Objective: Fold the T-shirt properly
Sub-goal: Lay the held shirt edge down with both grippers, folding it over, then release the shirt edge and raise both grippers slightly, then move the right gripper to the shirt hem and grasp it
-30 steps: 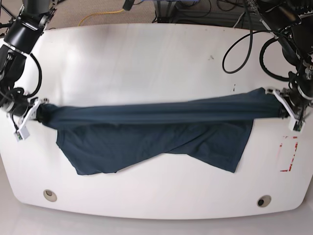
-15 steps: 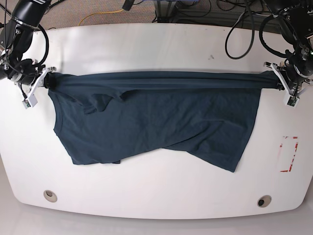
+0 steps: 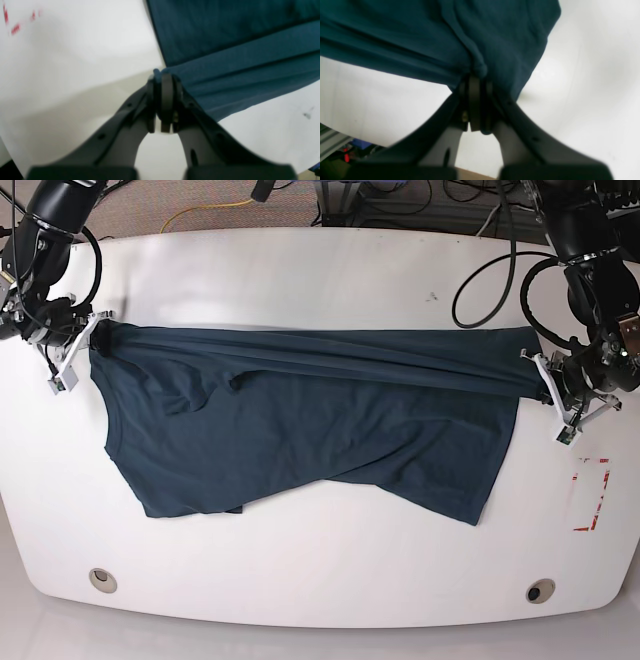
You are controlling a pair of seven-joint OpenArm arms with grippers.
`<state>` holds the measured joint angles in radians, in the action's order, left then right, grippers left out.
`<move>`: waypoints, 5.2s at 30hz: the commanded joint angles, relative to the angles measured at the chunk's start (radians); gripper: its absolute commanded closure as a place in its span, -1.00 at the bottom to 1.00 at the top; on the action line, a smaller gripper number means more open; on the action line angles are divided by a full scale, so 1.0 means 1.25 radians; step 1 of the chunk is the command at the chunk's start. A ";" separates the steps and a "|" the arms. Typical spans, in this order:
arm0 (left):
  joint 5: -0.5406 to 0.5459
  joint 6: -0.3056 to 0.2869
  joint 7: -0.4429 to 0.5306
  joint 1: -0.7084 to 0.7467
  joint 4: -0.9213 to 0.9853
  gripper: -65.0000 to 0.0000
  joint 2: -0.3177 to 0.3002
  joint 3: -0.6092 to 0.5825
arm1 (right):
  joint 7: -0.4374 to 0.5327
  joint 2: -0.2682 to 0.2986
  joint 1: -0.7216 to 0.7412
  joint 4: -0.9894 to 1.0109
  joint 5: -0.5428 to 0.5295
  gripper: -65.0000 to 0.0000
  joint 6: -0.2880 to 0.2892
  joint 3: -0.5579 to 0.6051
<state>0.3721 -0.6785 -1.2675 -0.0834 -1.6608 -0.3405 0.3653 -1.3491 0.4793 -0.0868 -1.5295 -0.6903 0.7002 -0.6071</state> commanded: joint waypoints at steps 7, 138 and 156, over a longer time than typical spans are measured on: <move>-0.027 0.003 0.055 -0.070 0.110 1.00 -0.050 -0.076 | 0.068 0.019 0.007 -0.008 0.045 0.91 -0.002 -0.007; -0.027 0.151 0.153 0.297 -0.213 -0.31 -0.063 -0.056 | 0.164 -0.129 0.087 0.003 0.090 0.09 -0.002 0.215; -0.027 0.151 0.153 0.296 -0.213 -0.31 -0.063 -0.056 | 0.185 -0.130 0.088 0.004 0.127 0.08 -0.002 0.226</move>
<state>0.3370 -0.4934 -1.0847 0.2955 -1.9129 -0.4053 0.2897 -1.1332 0.3019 0.0059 -1.5097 -0.5449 0.6926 -0.3195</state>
